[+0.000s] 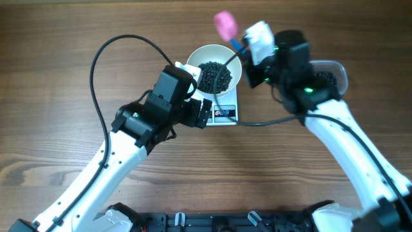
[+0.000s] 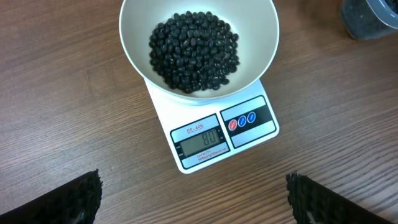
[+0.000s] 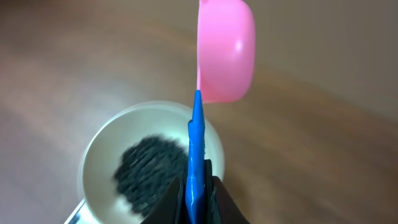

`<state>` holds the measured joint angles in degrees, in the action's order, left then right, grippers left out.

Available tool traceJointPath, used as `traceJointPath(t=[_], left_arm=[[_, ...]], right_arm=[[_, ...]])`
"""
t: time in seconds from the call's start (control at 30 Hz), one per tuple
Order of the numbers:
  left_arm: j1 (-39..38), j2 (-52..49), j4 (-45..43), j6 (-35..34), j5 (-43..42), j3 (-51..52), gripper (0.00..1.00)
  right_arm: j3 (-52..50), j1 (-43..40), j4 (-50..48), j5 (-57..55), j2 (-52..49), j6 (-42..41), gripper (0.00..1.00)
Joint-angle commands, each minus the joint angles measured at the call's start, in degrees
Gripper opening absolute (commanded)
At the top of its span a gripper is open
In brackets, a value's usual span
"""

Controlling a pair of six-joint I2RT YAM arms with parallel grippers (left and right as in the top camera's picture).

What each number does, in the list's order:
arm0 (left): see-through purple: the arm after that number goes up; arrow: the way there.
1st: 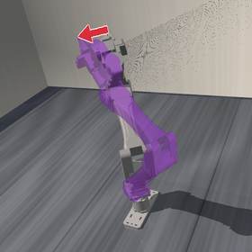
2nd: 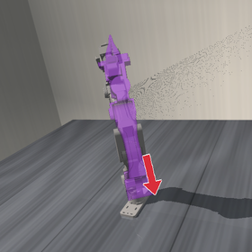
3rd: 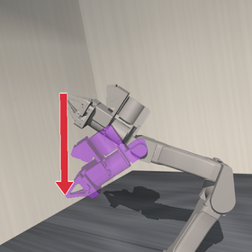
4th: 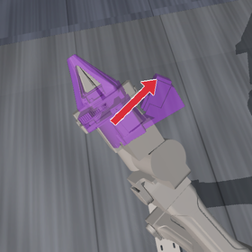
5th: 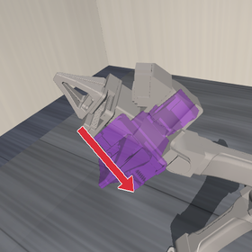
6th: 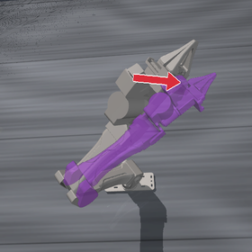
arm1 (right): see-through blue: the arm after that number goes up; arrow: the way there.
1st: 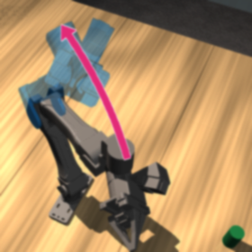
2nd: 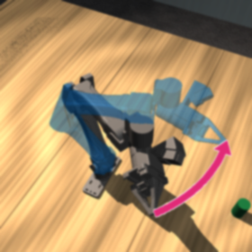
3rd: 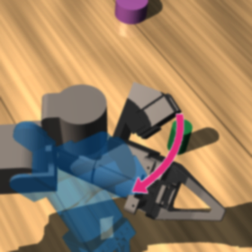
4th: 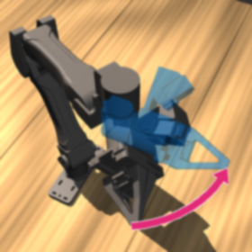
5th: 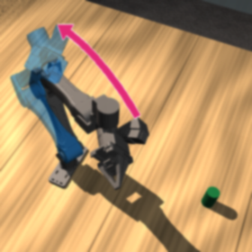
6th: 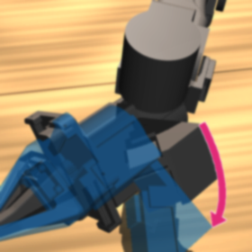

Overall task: Scoop item into bowl and weigh 150g on scale
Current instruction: 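Move the empty scoop back right to the bean container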

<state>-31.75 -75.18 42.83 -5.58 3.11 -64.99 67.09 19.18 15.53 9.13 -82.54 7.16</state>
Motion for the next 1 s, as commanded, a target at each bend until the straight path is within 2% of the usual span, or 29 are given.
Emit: traceJointPath(t=[0.0, 0.23, 0.43, 0.63, 0.97], left_arm=[[0.11, -0.42, -0.13, 0.85, -0.48, -0.81, 1.0], [0.09, -0.44, -0.13, 0.85, -0.48, -0.81, 1.0], [0.09, -0.44, -0.13, 0.85, -0.48, -0.81, 1.0], [0.11, -0.44, -0.13, 0.85, -0.48, -0.81, 1.0], [0.09, -0.44, -0.13, 0.85, -0.48, -0.81, 1.0]], right_arm=[[0.07, -5.14, -0.7, -9.4, 6.84, -3.06, 0.04], [0.07, -16.7, 3.76, -12.28, 14.36, -3.06, 0.04], [0.04, -23.34, 13.84, -12.02, 13.57, -3.23, 0.04], [0.04, -26.01, 17.84, -9.46, 10.56, -3.02, 0.04], [0.04, -26.56, 18.47, 4.09, 5.77, -2.97, 0.04]])
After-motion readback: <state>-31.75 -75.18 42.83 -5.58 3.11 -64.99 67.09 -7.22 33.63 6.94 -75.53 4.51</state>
